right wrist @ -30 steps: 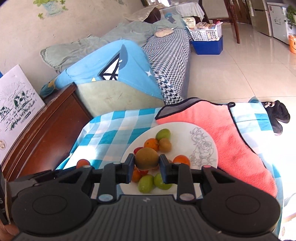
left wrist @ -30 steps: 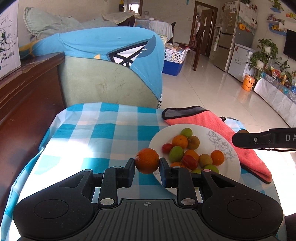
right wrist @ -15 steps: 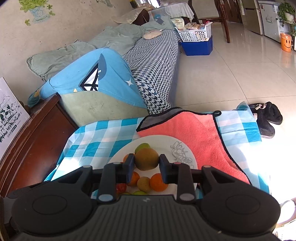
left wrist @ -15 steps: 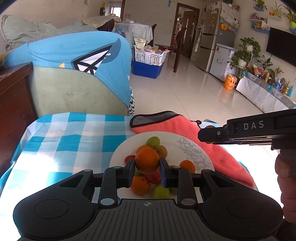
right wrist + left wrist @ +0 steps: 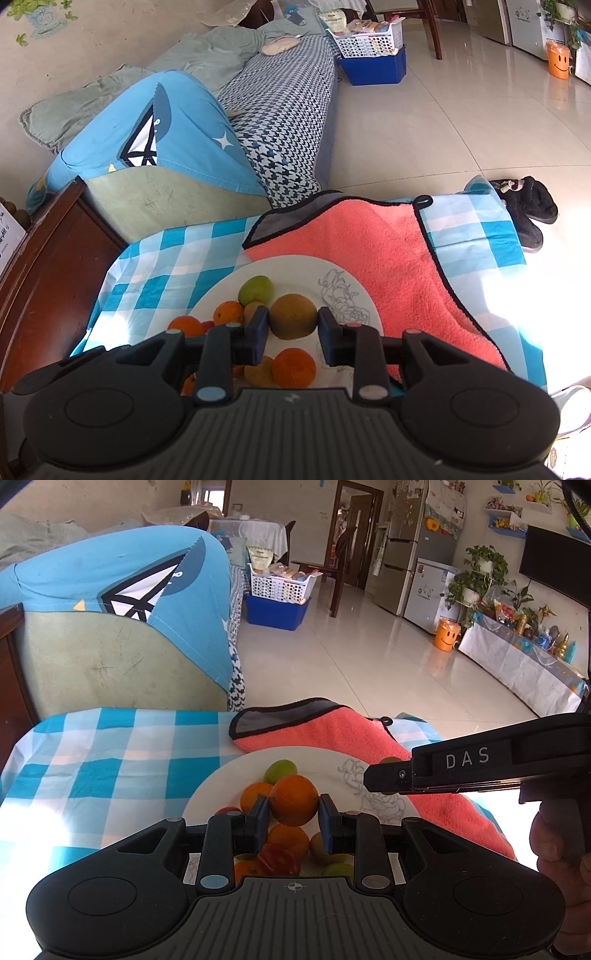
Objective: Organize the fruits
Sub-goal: 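Carry both fruits onto the white plate and open both tools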
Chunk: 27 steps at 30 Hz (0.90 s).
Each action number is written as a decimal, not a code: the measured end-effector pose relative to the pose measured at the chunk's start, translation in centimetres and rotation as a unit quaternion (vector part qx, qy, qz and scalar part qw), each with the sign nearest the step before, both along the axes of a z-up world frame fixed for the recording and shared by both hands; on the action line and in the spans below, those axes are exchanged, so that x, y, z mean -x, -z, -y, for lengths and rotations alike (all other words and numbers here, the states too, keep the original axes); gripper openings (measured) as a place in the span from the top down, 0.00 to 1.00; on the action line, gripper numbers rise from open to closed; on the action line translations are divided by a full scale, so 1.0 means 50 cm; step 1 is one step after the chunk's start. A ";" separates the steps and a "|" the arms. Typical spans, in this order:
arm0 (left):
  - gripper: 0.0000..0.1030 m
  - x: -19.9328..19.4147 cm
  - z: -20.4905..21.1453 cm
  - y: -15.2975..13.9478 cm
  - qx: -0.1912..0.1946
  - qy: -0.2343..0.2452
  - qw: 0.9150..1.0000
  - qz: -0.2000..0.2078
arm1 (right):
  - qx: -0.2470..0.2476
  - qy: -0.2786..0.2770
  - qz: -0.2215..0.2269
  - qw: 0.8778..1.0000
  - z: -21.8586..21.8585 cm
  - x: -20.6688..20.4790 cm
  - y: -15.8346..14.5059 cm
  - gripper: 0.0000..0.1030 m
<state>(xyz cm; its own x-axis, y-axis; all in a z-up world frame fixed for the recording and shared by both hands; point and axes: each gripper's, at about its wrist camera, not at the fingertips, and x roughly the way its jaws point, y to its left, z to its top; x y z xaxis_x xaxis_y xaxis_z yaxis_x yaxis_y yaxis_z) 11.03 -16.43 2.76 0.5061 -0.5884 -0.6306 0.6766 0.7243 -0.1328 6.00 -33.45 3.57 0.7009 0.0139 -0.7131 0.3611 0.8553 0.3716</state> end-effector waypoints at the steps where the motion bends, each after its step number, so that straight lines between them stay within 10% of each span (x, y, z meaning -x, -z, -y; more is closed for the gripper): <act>1: 0.75 -0.002 0.003 0.003 0.000 0.002 1.000 -0.003 | -0.004 0.003 -0.003 1.000 0.003 -0.002 0.005 0.72; 12: 0.73 -0.001 0.010 0.002 0.010 0.009 1.000 -0.004 | -0.019 0.009 -0.010 1.000 0.007 -0.012 0.017 0.69; 27: 0.21 0.031 -0.032 -0.038 -0.032 -0.046 0.998 -0.003 | -0.010 -0.001 -0.006 1.000 -0.018 0.003 -0.004 0.64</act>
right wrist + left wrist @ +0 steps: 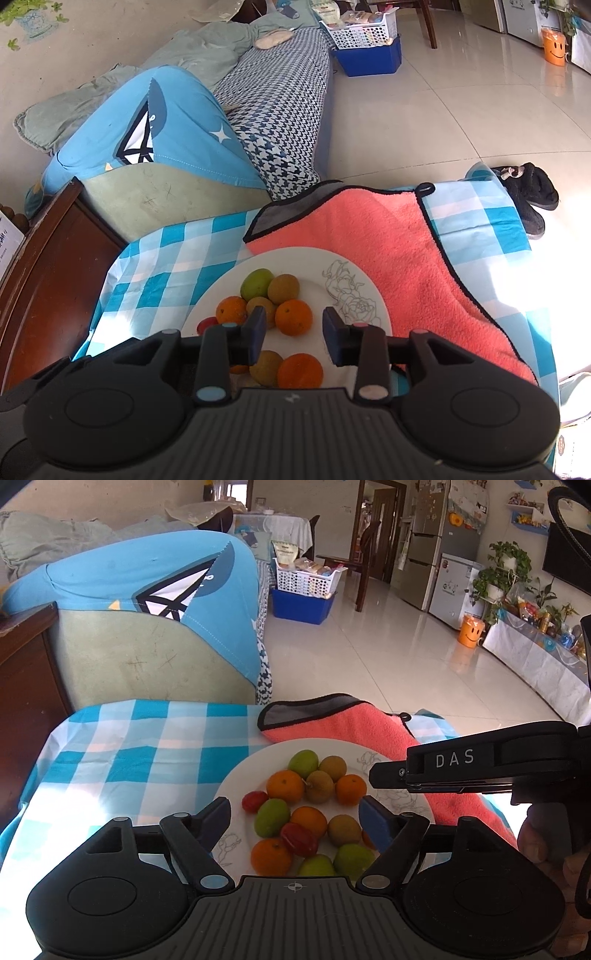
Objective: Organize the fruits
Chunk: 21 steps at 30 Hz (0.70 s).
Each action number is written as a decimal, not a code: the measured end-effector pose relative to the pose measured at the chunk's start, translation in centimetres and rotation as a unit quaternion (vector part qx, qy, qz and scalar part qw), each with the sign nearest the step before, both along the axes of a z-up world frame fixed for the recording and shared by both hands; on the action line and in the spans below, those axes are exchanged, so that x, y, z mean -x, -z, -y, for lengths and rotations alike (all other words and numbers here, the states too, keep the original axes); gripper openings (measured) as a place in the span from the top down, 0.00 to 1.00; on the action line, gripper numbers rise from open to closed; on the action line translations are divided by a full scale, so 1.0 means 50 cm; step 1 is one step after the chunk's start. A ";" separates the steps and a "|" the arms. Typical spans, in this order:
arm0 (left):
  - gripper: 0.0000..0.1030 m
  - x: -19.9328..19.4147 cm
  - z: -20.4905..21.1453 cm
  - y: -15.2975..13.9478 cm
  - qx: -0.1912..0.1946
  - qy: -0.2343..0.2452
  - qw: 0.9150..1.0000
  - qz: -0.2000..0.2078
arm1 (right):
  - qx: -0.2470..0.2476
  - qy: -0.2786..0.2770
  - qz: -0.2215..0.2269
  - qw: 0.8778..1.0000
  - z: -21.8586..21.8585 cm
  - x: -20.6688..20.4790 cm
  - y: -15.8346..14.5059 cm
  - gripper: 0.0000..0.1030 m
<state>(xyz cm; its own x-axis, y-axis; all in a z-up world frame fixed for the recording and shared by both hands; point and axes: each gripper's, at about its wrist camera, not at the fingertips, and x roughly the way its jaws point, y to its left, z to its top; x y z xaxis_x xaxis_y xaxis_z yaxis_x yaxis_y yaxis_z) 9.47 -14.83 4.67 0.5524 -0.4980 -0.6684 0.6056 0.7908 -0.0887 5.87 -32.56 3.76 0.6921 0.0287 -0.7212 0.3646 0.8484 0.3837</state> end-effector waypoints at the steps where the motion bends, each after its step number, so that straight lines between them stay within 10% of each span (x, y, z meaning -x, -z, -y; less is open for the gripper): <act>1: 0.18 0.001 -0.004 0.001 -0.004 -0.006 1.000 -0.005 | 0.000 -0.001 0.000 1.000 -0.004 0.003 -0.001 0.63; 21: 0.09 0.053 -0.049 0.005 -0.044 -0.043 0.997 -0.041 | 0.048 0.039 -0.016 0.998 -0.036 0.102 -0.030 0.40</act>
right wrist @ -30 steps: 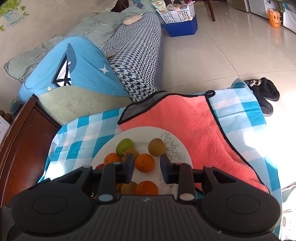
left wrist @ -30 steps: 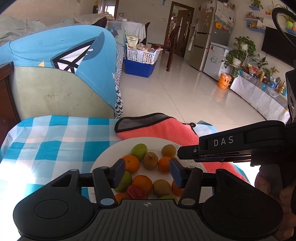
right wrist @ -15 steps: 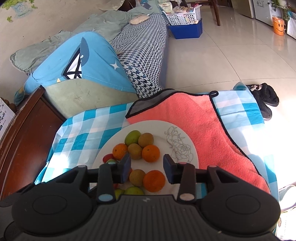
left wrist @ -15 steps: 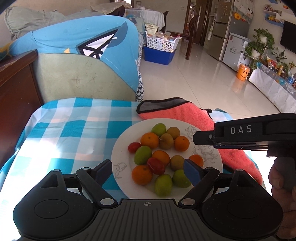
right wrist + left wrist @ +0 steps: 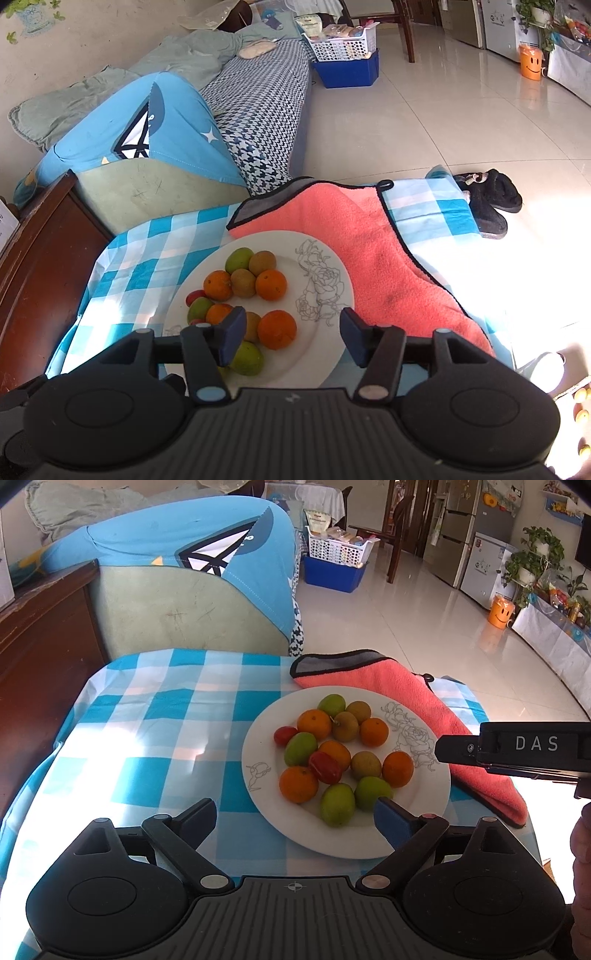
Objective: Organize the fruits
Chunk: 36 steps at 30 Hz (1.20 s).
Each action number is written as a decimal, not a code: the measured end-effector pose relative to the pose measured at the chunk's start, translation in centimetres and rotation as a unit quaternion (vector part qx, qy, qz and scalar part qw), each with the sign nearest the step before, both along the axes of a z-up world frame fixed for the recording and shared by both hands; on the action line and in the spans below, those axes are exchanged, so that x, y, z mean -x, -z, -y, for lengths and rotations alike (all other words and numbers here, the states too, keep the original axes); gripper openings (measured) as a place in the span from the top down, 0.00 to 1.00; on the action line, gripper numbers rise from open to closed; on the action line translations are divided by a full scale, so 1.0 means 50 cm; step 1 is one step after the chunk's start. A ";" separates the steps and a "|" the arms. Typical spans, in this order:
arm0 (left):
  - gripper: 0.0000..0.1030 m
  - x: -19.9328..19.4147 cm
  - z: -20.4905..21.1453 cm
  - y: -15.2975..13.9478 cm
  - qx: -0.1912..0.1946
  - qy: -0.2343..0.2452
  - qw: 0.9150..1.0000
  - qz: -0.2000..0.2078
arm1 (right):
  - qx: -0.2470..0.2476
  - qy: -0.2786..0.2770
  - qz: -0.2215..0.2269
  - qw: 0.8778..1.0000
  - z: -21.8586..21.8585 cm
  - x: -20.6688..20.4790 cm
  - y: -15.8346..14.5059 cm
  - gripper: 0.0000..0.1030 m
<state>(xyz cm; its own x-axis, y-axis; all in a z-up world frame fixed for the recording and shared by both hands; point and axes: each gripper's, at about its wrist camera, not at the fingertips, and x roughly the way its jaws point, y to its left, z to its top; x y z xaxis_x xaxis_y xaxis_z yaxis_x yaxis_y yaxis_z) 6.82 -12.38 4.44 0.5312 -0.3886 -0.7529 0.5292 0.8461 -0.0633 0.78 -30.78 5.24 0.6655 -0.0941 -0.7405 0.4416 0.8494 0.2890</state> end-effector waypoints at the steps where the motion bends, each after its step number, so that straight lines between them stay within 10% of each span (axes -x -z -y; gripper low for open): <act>1: 0.08 0.004 0.000 0.000 -0.005 0.000 1.000 -0.001 | 0.003 0.002 -0.004 1.000 -0.003 0.006 0.001 0.37; 36: 0.06 -0.002 -0.024 0.027 -0.071 -0.047 0.996 -0.020 | 0.076 0.011 -0.095 0.993 -0.069 0.030 0.043 0.08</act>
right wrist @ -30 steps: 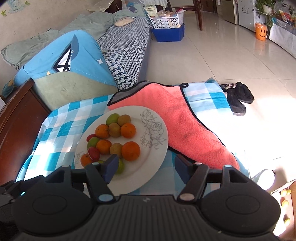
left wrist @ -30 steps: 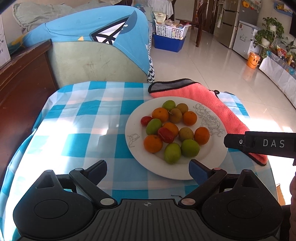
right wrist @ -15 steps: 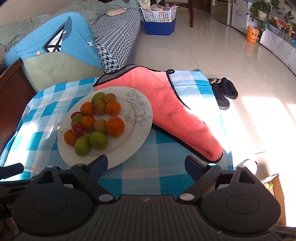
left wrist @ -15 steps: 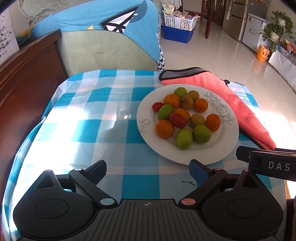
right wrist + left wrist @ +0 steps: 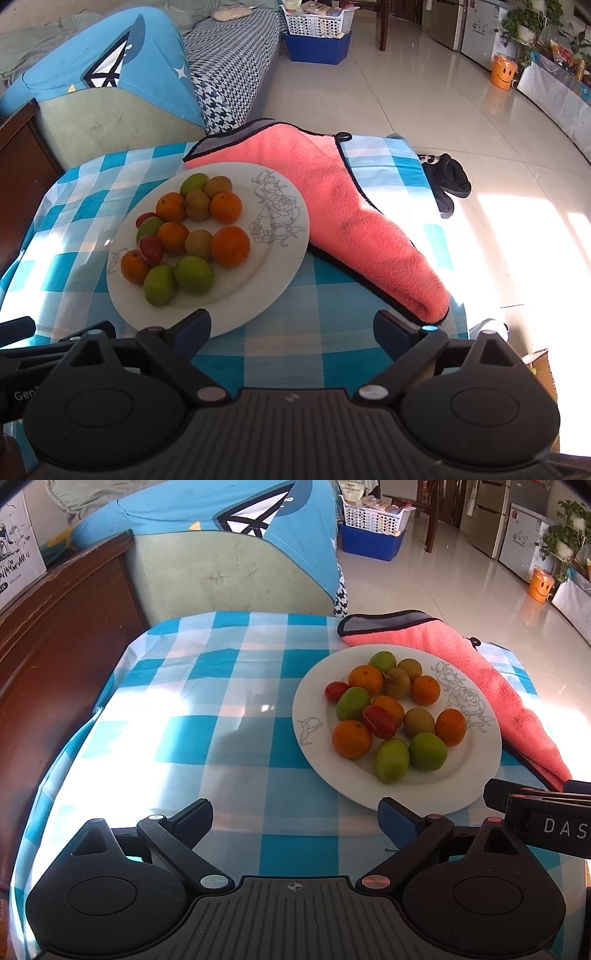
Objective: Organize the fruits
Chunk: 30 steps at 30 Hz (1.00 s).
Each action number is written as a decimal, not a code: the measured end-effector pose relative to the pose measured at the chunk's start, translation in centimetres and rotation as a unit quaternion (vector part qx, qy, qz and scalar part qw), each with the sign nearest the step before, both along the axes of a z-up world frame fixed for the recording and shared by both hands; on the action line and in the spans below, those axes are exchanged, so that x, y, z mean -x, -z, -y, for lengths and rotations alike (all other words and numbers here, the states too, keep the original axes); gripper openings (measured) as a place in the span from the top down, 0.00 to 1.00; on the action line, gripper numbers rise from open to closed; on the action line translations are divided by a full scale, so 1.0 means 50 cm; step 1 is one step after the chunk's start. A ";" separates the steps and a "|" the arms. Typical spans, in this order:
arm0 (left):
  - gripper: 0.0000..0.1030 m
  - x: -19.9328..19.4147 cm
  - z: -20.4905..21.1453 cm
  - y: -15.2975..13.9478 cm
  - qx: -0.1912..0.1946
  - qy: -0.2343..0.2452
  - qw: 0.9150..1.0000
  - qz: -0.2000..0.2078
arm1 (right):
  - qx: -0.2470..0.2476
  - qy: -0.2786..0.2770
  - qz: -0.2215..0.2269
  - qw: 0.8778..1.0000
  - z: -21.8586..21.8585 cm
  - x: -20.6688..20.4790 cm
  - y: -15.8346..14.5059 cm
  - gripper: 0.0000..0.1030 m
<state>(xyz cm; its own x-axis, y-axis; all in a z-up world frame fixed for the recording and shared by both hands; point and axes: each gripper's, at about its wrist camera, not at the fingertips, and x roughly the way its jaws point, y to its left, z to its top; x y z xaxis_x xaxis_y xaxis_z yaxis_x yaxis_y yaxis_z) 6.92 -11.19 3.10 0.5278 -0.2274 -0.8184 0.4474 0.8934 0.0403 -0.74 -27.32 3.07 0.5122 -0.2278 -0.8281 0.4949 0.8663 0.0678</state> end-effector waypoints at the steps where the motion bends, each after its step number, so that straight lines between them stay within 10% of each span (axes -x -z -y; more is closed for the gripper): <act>1: 0.06 -0.001 -0.001 0.000 -0.001 -0.001 1.000 0.001 | 0.003 -0.002 -0.001 1.000 -0.002 -0.002 0.000 0.08; 30: 0.06 -0.022 0.001 0.015 -0.021 -0.020 1.000 0.005 | 0.041 -0.029 -0.012 0.999 -0.032 -0.029 0.011 0.07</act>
<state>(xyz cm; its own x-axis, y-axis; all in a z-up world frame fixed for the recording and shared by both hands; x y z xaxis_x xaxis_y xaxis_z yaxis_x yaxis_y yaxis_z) 8.02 -11.27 2.37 0.5442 -0.1718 -0.8211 0.4106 0.9081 0.0821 0.70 -25.73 2.51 0.5066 -0.2663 -0.8200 0.4448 0.8955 -0.0160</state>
